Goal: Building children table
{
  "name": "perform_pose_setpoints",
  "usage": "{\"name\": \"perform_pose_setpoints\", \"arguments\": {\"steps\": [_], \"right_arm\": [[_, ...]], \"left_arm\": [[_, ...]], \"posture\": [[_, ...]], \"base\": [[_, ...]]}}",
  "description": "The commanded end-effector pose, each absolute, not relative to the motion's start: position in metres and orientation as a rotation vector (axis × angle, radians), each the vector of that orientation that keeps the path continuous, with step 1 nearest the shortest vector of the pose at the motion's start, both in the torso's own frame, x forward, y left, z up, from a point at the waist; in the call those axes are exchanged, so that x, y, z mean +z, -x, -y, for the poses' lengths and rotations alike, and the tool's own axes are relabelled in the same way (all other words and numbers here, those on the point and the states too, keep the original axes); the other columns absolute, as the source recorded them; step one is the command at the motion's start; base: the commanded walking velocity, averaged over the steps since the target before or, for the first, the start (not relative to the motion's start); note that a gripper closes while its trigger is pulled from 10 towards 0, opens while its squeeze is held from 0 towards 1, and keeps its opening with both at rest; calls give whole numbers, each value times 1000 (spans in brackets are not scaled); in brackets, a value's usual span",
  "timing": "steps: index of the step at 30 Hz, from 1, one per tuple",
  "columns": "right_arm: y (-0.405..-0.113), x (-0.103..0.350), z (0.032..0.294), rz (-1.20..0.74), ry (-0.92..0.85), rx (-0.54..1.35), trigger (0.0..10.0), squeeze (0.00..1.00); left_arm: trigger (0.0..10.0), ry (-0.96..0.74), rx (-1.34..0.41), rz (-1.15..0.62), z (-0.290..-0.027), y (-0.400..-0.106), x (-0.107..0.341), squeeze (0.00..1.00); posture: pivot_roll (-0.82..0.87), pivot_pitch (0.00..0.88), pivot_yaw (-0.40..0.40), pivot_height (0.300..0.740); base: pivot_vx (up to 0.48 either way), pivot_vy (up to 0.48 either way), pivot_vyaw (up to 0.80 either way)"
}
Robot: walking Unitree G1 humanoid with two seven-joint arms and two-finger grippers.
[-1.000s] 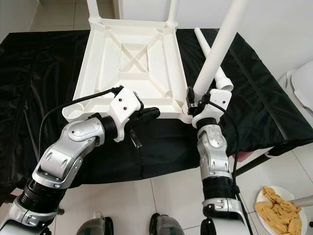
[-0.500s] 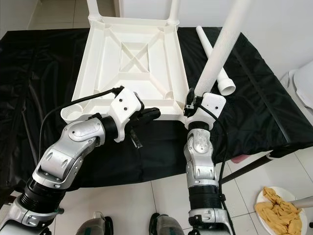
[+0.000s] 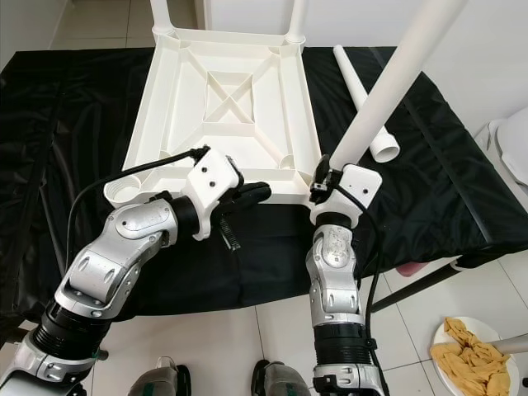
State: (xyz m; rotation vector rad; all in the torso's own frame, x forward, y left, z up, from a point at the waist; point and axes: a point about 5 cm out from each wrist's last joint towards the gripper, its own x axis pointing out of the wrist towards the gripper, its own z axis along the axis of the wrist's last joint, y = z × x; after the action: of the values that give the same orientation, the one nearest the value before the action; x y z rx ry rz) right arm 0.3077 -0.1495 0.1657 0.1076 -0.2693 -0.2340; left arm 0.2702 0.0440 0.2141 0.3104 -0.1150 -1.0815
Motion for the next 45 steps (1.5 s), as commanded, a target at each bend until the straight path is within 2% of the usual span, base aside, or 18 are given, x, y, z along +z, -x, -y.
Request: {"name": "perform_pose_setpoints", "arguments": {"steps": [1, 8, 9, 17, 23, 24, 25, 42, 43, 44, 45], "right_arm": [[-305, 135, 153, 109, -105, -255, 10000, 0], [-310, 147, 154, 138, -117, -240, 10000, 0], [-318, 168, 158, 195, -124, -219, 10000, 0], [-333, 211, 161, 279, -141, -129, 10000, 0], [-338, 218, 160, 277, -128, -75, 10000, 0], [-340, 217, 160, 270, -123, -60, 10000, 0], [-341, 216, 159, 261, -115, -45, 10000, 0], [-355, 231, 157, 249, -189, 56, 10000, 0], [-356, 234, 158, 256, -187, 62, 10000, 0], [-357, 235, 158, 259, -186, 65, 10000, 0], [-357, 235, 158, 259, -186, 65, 10000, 0]], "left_arm": [[10000, -308, -1082, 129, -41, -267, 216, 0], [10000, -315, -1079, 128, -42, -268, 216, 0], [10000, -328, -1073, 127, -42, -269, 216, 0], [10000, -334, -1065, 128, -43, -271, 216, 0], [10000, -327, -1062, 128, -43, -273, 217, 0], [10000, -324, -1060, 128, -43, -274, 217, 263], [10000, -316, -1059, 125, -44, -275, 218, 1000], [10000, -355, -1023, 184, -54, -294, 238, 1000], [10000, -366, -1021, 191, -54, -295, 239, 949], [10000, -371, -1019, 193, -54, -296, 239, 0], [10000, -371, -1019, 193, -54, -296, 239, 0]], "posture": [[88, 94, -38, 740], [90, 95, -39, 740], [87, 99, -37, 740], [86, 102, -38, 740], [87, 101, -43, 740], [88, 100, -44, 740], [88, 100, -44, 740], [83, 76, -55, 740], [81, 75, -54, 740], [81, 74, -56, 740], [81, 74, -56, 740]], "base": [[0, 0, 0], [0, 0, 0], [0, 0, 0], [0, 0, 0], [0, 0, 0], [0, 0, 0], [0, 0, 0], [0, 0, 0], [0, 0, 0], [0, 0, 0], [0, 0, 0]]}}
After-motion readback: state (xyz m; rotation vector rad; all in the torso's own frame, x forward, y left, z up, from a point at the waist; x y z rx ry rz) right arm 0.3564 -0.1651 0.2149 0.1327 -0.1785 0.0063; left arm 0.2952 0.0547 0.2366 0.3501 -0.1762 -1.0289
